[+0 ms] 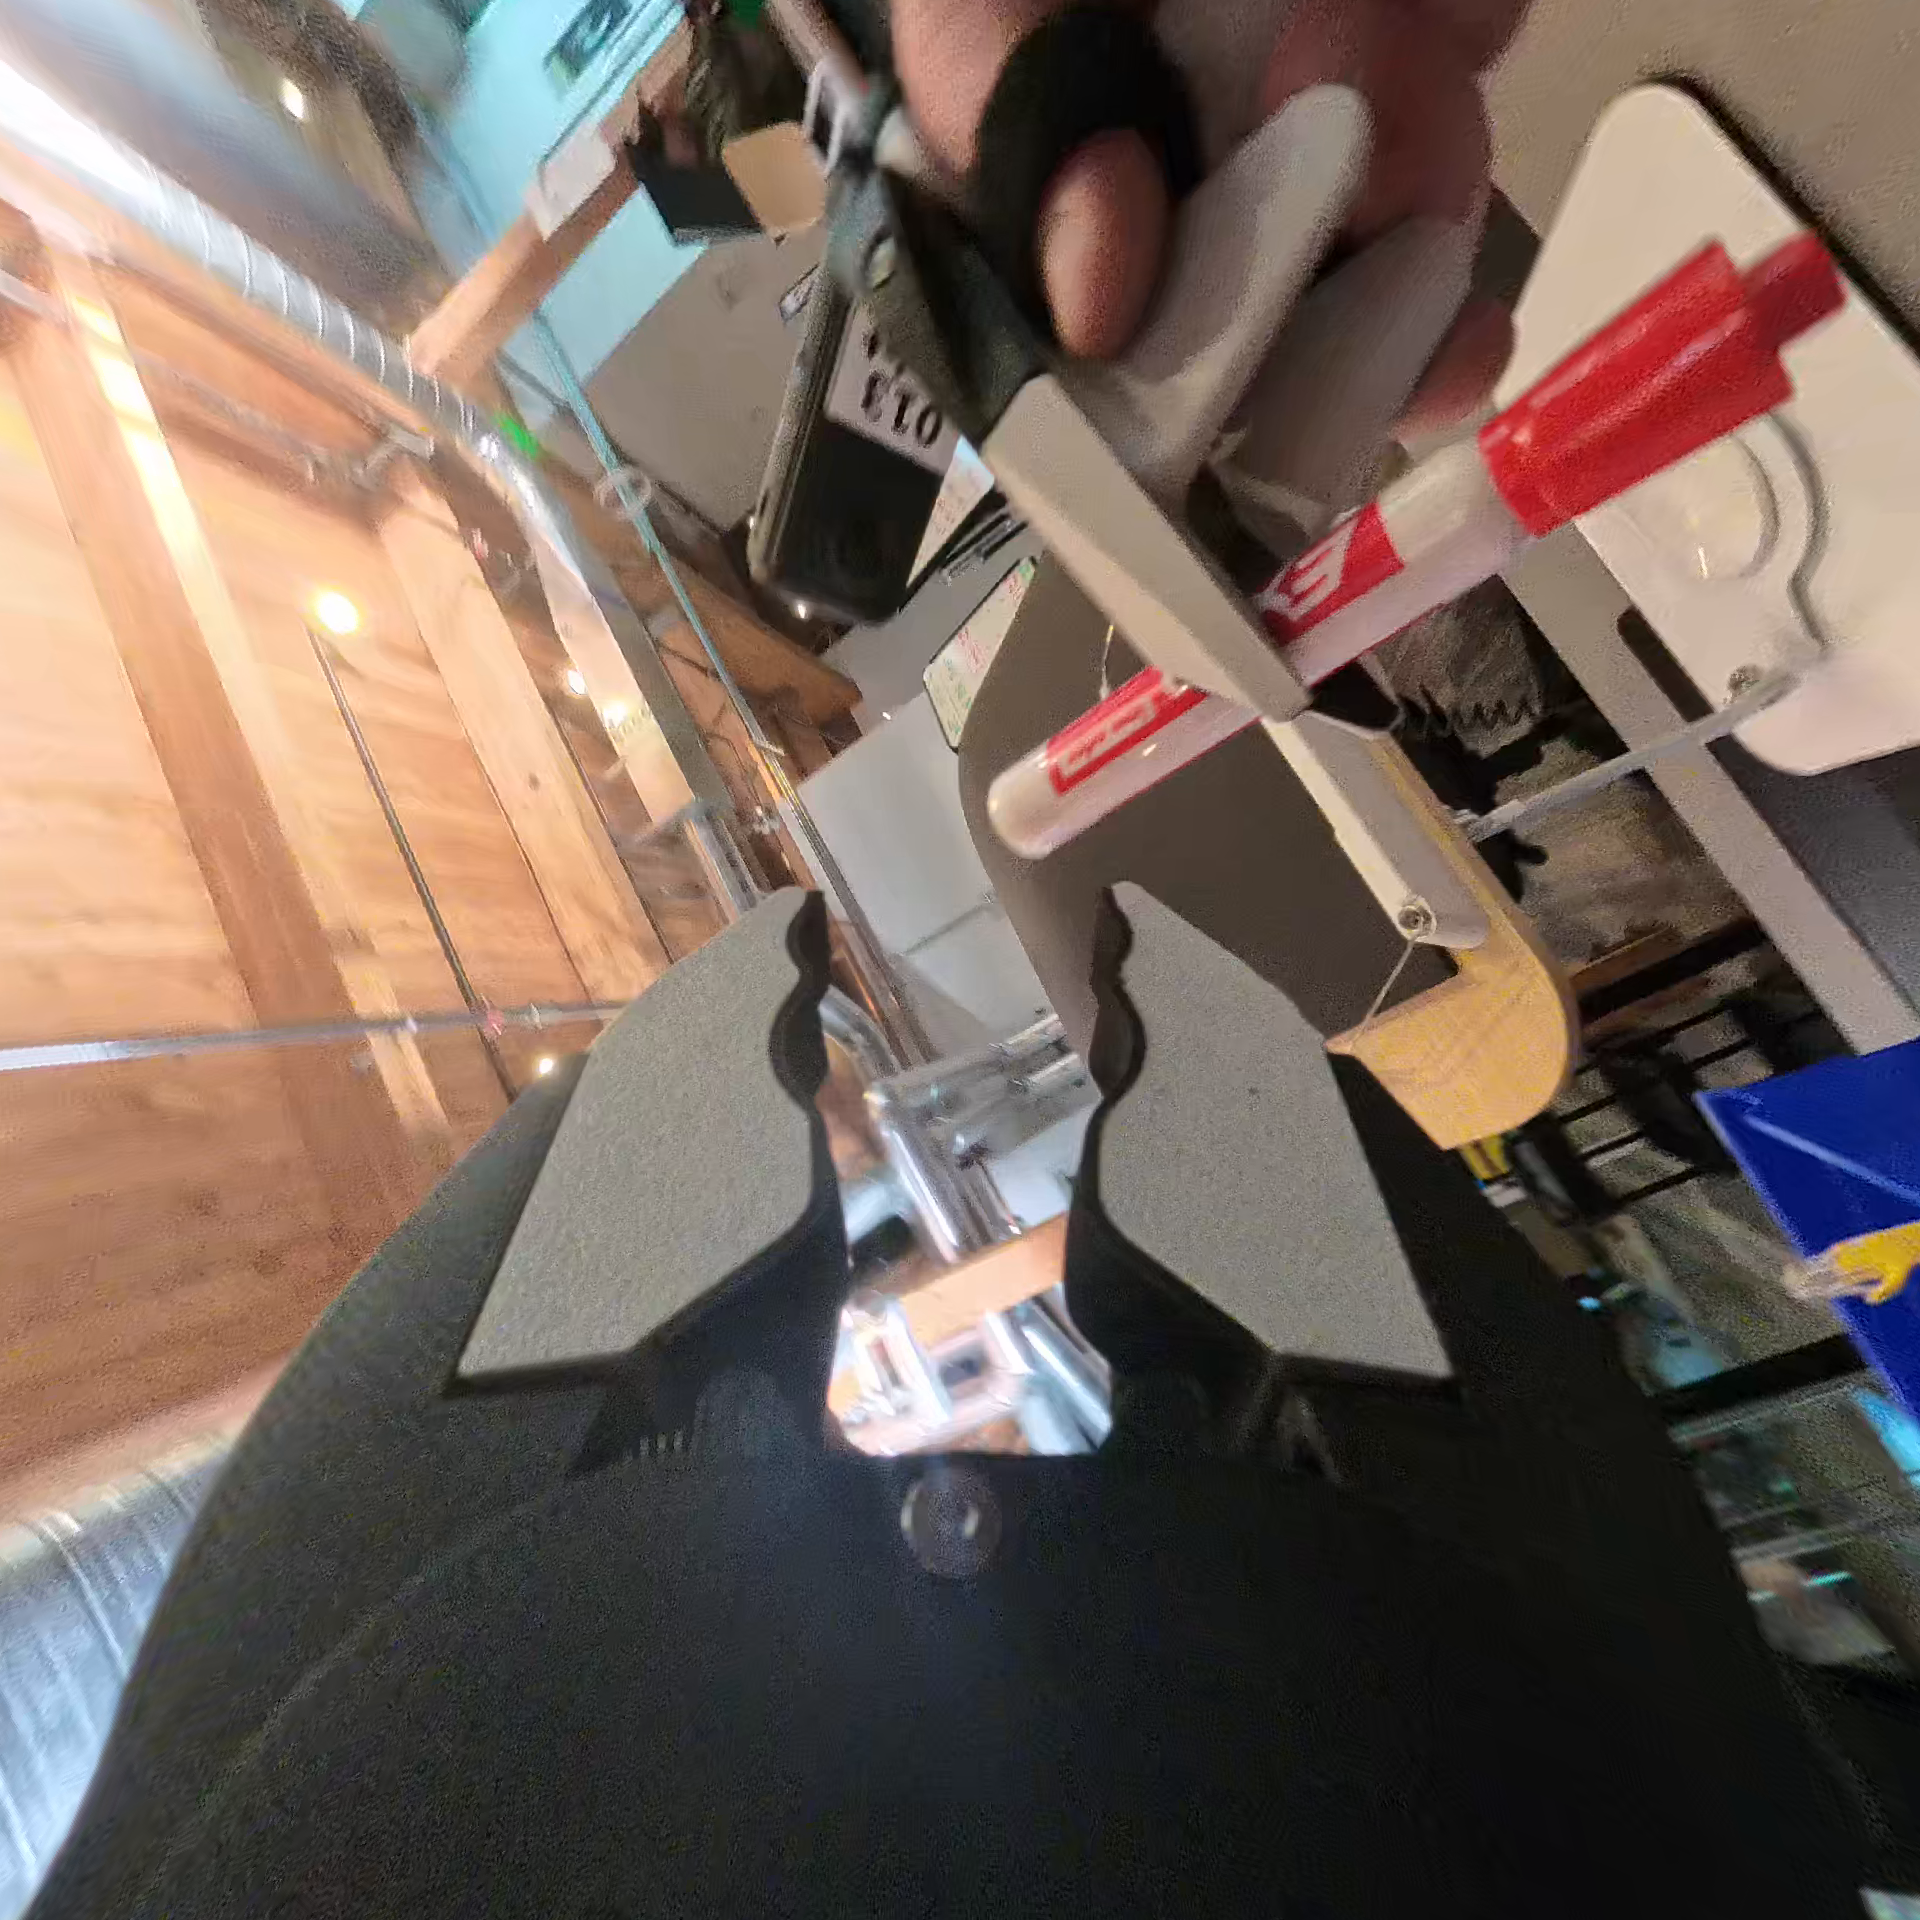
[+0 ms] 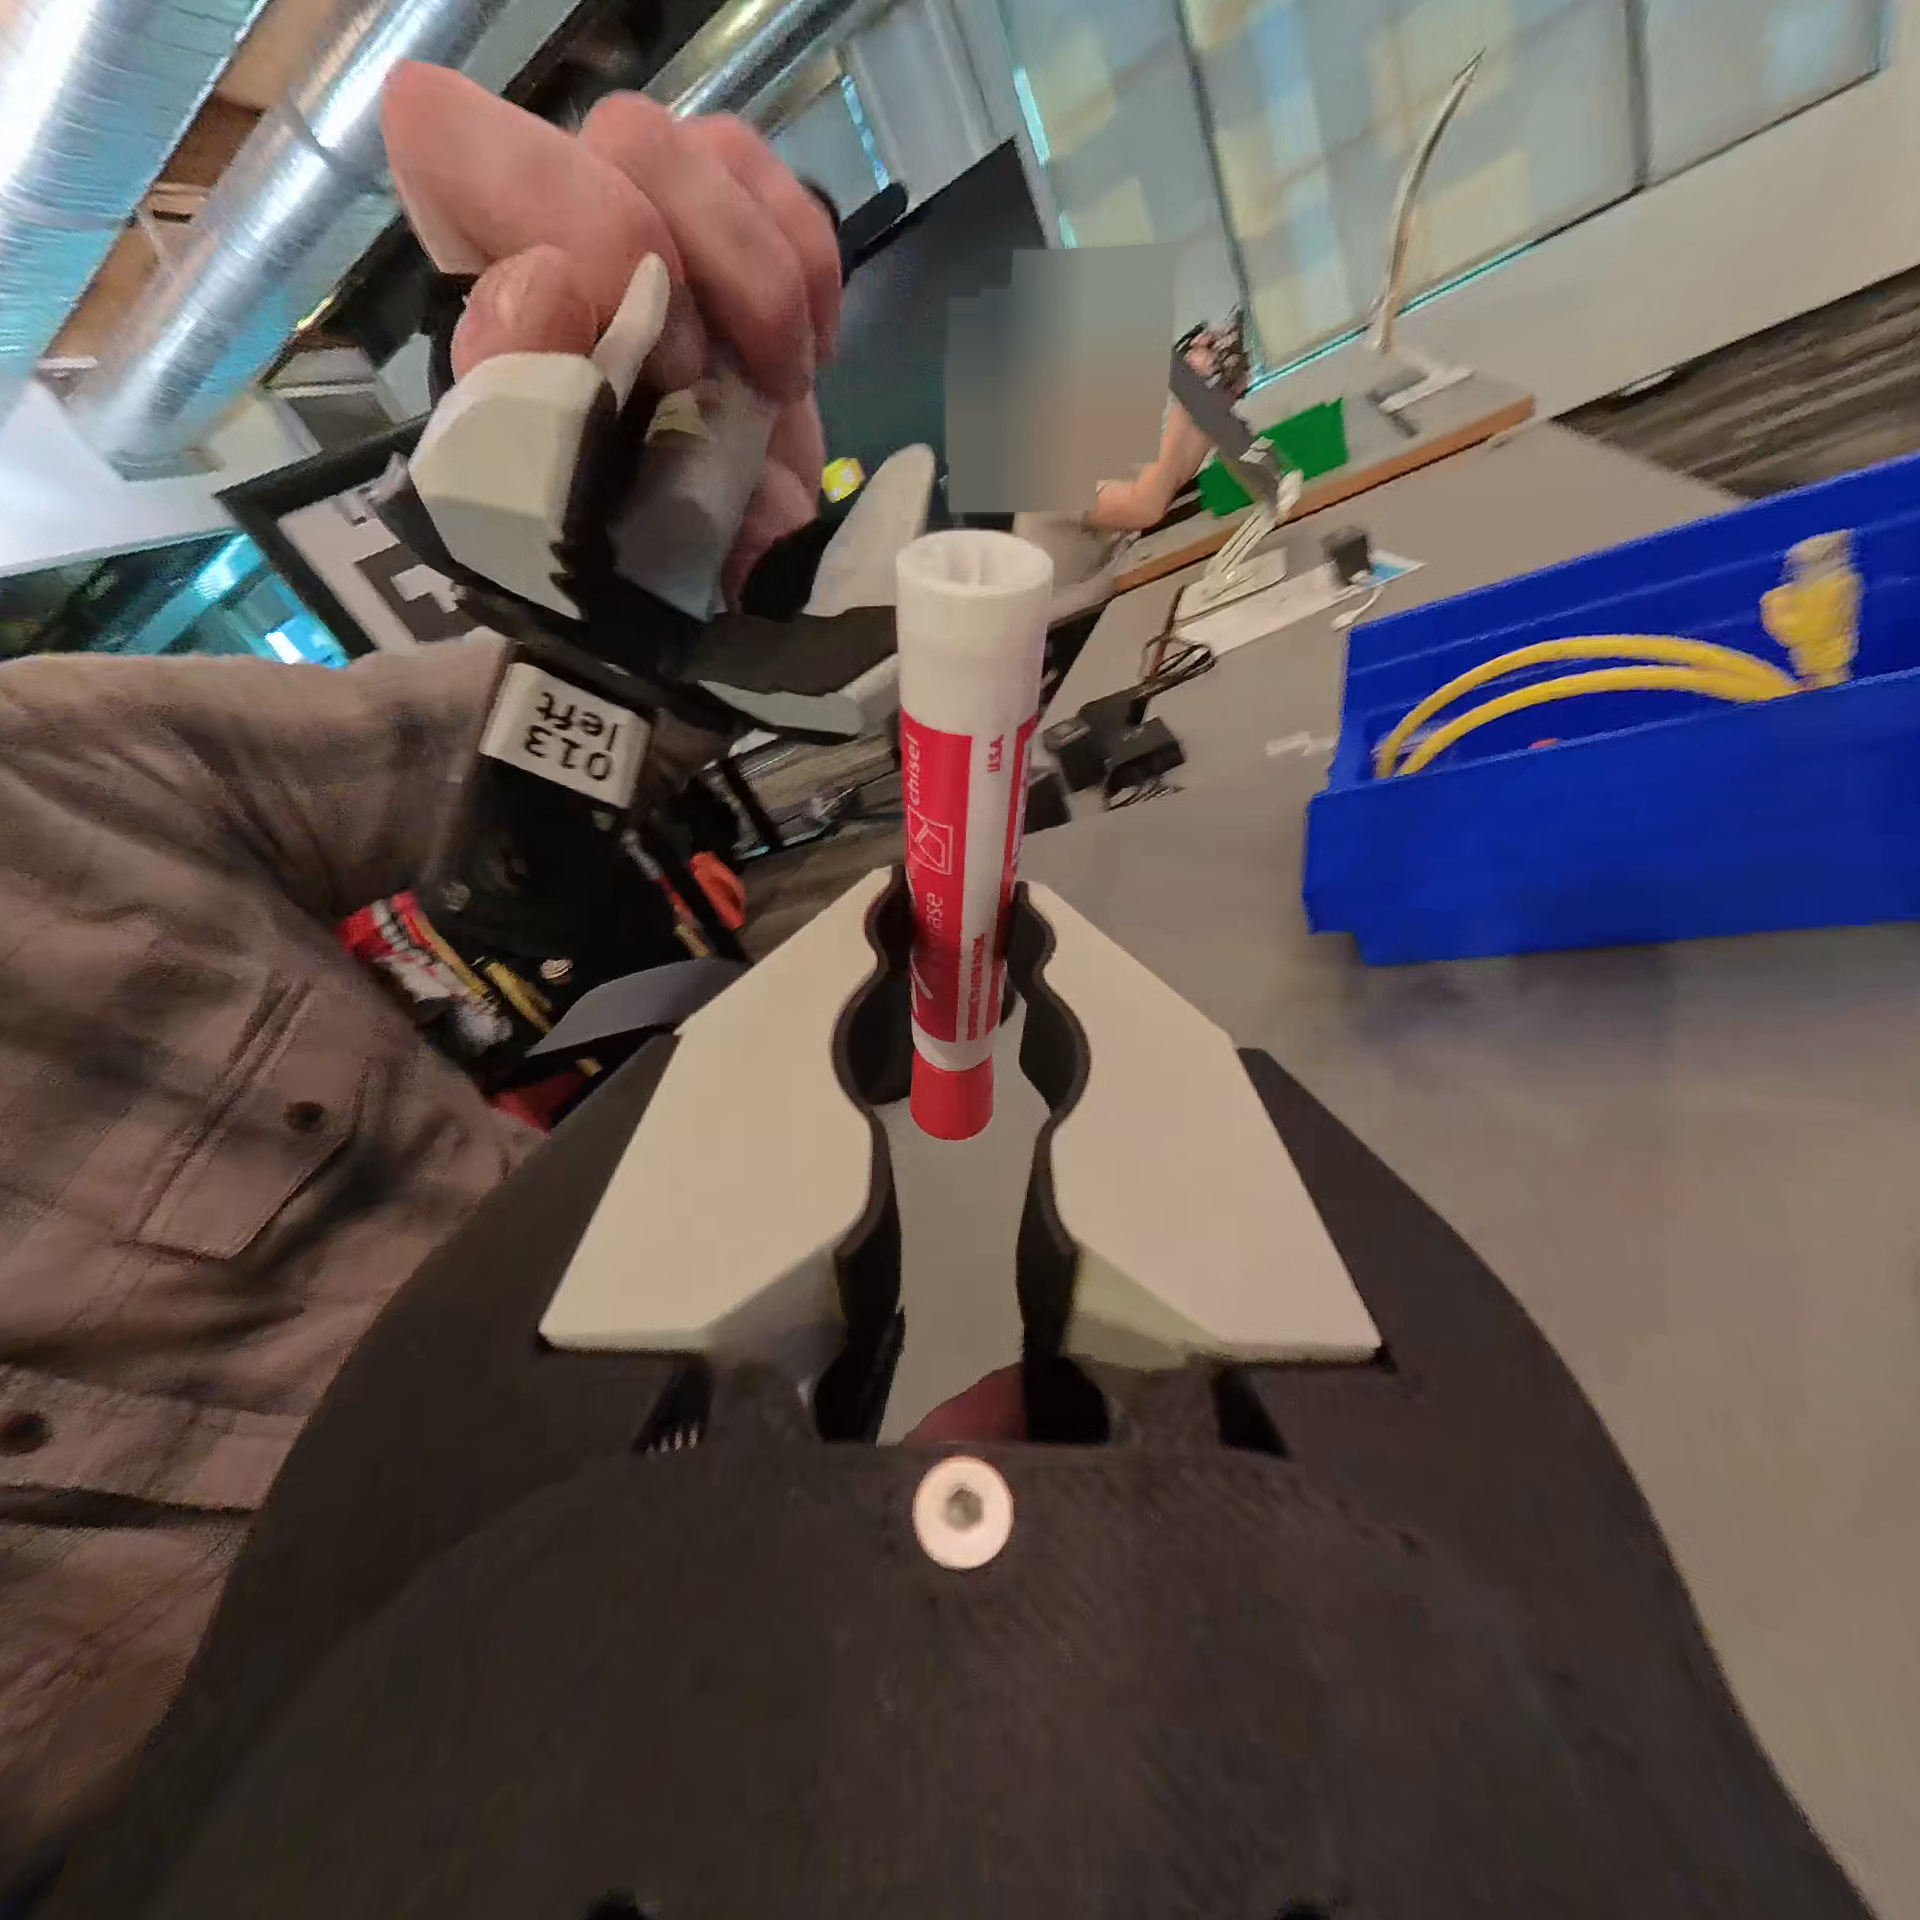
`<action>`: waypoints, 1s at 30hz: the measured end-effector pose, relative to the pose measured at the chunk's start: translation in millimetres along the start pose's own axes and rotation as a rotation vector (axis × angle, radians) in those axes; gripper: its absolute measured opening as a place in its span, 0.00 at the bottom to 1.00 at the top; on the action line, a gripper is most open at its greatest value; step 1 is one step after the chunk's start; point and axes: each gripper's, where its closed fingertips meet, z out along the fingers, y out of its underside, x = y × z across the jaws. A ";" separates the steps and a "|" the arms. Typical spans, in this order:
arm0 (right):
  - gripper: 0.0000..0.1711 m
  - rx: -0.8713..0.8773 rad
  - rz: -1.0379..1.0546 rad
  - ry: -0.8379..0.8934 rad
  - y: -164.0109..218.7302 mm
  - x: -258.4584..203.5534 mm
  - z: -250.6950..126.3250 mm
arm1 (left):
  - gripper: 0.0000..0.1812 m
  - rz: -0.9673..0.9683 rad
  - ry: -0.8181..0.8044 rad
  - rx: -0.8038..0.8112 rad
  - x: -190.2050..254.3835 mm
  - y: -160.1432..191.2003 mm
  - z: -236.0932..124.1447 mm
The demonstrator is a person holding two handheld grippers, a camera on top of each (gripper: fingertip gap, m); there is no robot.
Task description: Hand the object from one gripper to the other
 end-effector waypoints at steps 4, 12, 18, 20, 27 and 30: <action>0.09 -0.073 0.027 -0.054 13.6 -10.3 11.9 | 0.26 0.188 0.033 0.049 15.7 -11.8 6.4; 0.09 -0.113 0.066 -0.122 21.8 -22.7 23.0 | 0.14 0.309 0.085 0.122 33.3 -27.1 9.7; 0.12 -0.054 0.045 -0.102 9.8 -21.5 19.5 | 0.12 0.176 0.111 0.058 37.8 -17.1 13.3; 0.21 0.004 0.000 -0.080 -3.7 -22.5 14.5 | 0.12 -0.015 0.158 0.019 40.9 -8.3 15.0; 0.38 0.405 -0.294 0.053 -85.5 -39.0 -52.8 | 0.11 -0.840 0.356 -0.090 48.7 21.9 17.8; 0.47 0.326 -0.608 0.321 -90.8 -33.8 -60.3 | 0.11 -1.213 0.561 -0.083 65.1 12.2 17.3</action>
